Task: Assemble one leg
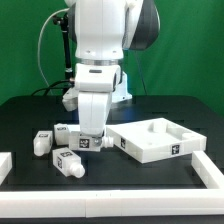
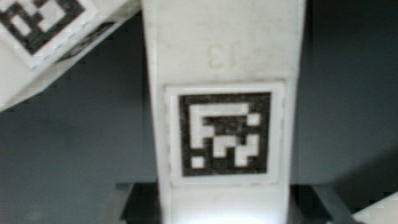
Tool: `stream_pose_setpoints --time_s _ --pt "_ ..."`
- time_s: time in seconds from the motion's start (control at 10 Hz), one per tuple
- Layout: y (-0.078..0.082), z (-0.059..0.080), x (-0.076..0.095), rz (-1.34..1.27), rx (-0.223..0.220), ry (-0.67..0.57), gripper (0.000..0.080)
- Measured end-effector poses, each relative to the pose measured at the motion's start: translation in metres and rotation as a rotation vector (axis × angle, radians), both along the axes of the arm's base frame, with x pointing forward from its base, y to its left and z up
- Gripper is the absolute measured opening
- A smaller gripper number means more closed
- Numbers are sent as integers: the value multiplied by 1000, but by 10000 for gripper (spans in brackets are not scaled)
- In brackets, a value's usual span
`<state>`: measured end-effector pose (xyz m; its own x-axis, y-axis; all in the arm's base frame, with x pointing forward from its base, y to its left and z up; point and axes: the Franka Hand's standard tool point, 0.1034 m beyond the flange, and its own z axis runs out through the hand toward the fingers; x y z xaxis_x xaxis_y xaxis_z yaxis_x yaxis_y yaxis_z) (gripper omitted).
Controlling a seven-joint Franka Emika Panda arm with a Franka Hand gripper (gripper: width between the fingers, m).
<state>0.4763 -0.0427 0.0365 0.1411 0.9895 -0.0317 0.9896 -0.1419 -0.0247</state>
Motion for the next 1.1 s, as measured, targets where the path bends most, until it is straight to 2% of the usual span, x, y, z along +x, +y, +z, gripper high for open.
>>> stream_pose_setpoints --time_s 0.5,0.7,0.9,1.1 --pt "-1 -2 -3 18 1 6 285" --pt "-21 3 -30 256 16 54 285" --pt "-25 1 -48 352 31 96 285" --pt "-29 0 -50 326 34 102 285"
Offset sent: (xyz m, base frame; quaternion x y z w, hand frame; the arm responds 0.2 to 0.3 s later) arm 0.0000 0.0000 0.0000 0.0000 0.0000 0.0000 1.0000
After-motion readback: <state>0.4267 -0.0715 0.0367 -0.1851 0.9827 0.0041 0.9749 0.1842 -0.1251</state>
